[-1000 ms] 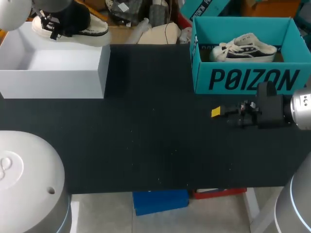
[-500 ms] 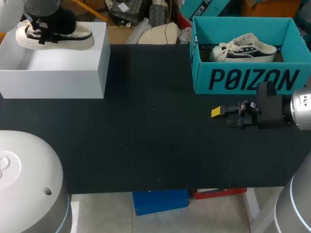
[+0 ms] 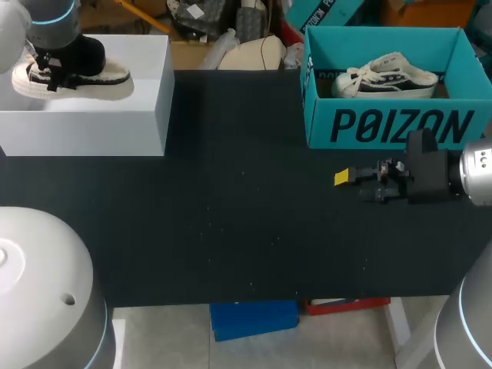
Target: Take the shoe out of the shoebox, open the shoe tongue, remove and reinsert the insole, then place the shoe into the shoebox
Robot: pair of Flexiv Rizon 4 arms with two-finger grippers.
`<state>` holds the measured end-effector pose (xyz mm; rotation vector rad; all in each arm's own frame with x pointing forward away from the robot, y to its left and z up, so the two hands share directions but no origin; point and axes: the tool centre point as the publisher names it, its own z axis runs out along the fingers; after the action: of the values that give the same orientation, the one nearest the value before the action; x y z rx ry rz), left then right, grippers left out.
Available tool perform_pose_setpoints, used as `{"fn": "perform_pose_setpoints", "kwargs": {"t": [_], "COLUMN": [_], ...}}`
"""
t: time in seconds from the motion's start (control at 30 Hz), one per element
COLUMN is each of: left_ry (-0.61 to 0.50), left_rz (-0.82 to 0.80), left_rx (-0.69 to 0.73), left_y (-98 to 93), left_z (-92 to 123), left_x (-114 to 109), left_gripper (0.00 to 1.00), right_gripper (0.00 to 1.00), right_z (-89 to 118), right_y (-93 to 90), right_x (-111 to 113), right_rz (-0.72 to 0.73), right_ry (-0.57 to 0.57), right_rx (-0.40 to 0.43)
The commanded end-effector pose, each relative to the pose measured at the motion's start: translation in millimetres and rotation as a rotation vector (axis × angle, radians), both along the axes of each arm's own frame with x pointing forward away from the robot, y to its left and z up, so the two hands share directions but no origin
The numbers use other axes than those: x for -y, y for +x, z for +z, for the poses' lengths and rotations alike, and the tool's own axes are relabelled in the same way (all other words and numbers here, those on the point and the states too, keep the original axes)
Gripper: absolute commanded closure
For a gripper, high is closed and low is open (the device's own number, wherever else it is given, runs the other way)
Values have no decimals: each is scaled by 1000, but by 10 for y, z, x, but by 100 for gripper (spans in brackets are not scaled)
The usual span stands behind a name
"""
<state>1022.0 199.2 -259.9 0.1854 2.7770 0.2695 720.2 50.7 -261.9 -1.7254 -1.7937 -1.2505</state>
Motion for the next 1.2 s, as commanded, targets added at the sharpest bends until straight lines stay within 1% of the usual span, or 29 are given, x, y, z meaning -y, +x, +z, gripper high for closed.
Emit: {"fn": "perform_pose_setpoints", "kwargs": {"t": [0.03, 0.2, 0.43, 0.5, 0.57, 0.83, 0.93, 0.97, 1.0, 1.07, 1.17, 1.2], "left_ry": [-18, -15, -26, -4, -17, 3, 3, 2, 3, -2, -14, -19], "left_rz": [0, 1, 4, 9, 7, 19, 21, 19, 15, 15, 17, 15], "left_rx": [-21, -36, -86, -83, -101, -124, -132, -133, -133, -138, -144, -146], "left_y": [163, 234, 279, 279, 273, 252, 248, 234, 226, 224, 219, 213], "left_z": [-180, -372, -594, -663, -708, -885, -903, -896, -887, -858, -798, -764], "left_x": [-35, -34, -44, -44, -44, -82, -84, -76, -71, -69, -69, -65], "left_gripper": [100, 100, 100, 100, 100, 100, 100, 88, 60, 56, 39, 40], "right_gripper": [0, 0, 0, 0, 0, 0, 0, 0, 0, 0, 0, 0], "right_z": [5, 5, 5, 5, 5, 5, 5, 5, 5, 5, 5, 5], "right_y": [1, 1, 1, 1, 1, 1, 1, 1, 1, 1, 1, 1], "right_x": [-6, -6, -6, -6, -6, -6, -6, -6, -6, -6, -6, -6], "right_rz": [-1, -1, -1, -1, -1, -1, -1, -1, -1, -1, -1, -1], "right_ry": [-2, -2, -2, -2, -2, -2, -2, -2, -2, -2, -2, -2], "right_rx": [-2, -2, -2, -2, -2, -2, -2, -2, -2, -2, -2, -2]}}
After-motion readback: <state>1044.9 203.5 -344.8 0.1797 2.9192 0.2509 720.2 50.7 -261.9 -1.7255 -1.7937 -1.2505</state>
